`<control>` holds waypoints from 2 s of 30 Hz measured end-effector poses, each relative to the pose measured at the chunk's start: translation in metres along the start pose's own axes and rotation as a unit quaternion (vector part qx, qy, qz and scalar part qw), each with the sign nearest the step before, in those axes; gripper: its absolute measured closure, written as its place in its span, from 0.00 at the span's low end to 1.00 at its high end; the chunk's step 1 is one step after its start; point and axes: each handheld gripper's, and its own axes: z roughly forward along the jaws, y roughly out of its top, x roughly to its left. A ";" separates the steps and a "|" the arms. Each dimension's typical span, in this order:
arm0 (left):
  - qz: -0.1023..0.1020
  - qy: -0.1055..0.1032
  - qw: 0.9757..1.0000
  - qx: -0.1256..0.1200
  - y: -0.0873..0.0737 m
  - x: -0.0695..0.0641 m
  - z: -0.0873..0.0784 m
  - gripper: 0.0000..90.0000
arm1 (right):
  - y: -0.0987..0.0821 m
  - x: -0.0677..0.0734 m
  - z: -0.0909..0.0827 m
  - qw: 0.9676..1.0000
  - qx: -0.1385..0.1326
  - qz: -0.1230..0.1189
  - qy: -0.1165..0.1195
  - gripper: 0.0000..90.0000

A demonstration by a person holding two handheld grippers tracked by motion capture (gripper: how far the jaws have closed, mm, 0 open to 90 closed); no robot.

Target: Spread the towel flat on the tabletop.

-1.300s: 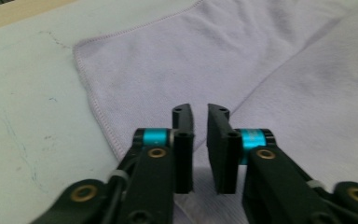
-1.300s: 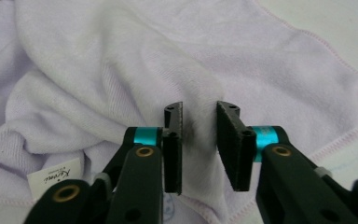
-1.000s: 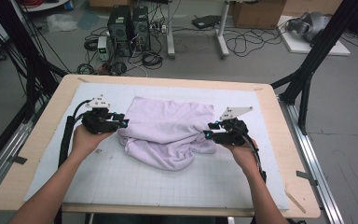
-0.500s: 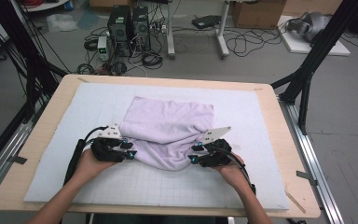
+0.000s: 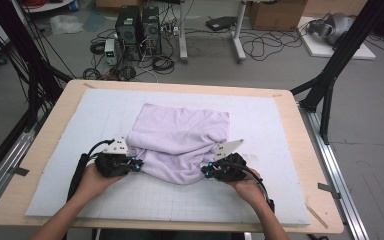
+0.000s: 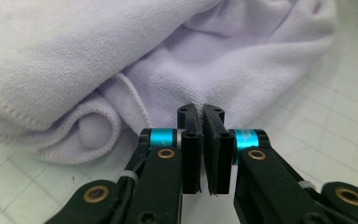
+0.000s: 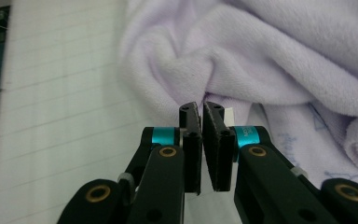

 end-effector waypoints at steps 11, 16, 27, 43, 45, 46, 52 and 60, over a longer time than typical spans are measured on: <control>0.028 -0.015 0.999 -0.031 -0.006 -0.036 -0.050 0.95 | -0.010 0.044 -0.032 0.999 -0.035 -0.012 0.025 0.96; 0.034 -0.026 0.998 -0.041 -0.008 -0.044 -0.056 0.72 | -0.011 0.059 -0.043 0.998 -0.052 -0.022 0.041 0.82; 0.010 -0.017 1.000 0.022 -0.018 -0.016 -0.001 0.64 | -0.011 0.021 0.003 1.000 -0.016 0.012 -0.006 0.64; 0.019 -0.019 0.999 0.026 -0.027 -0.018 0.001 0.97 | -0.019 0.040 -0.006 1.000 0.005 -0.003 0.023 0.91; 0.015 -0.018 1.000 0.020 -0.027 -0.018 -0.002 0.97 | -0.024 0.046 -0.013 1.000 0.000 0.003 0.030 0.91; 0.017 -0.020 0.999 0.019 -0.027 -0.019 -0.003 0.97 | -0.027 0.051 -0.015 0.999 -0.001 0.003 0.033 0.91; 0.020 -0.024 0.999 0.014 -0.024 -0.024 -0.005 0.85 | -0.028 0.061 -0.030 0.999 -0.034 -0.003 0.031 0.77; 0.013 -0.014 1.000 0.022 -0.030 -0.020 0.001 0.83 | -0.028 0.033 -0.019 0.999 -0.018 0.025 -0.037 0.58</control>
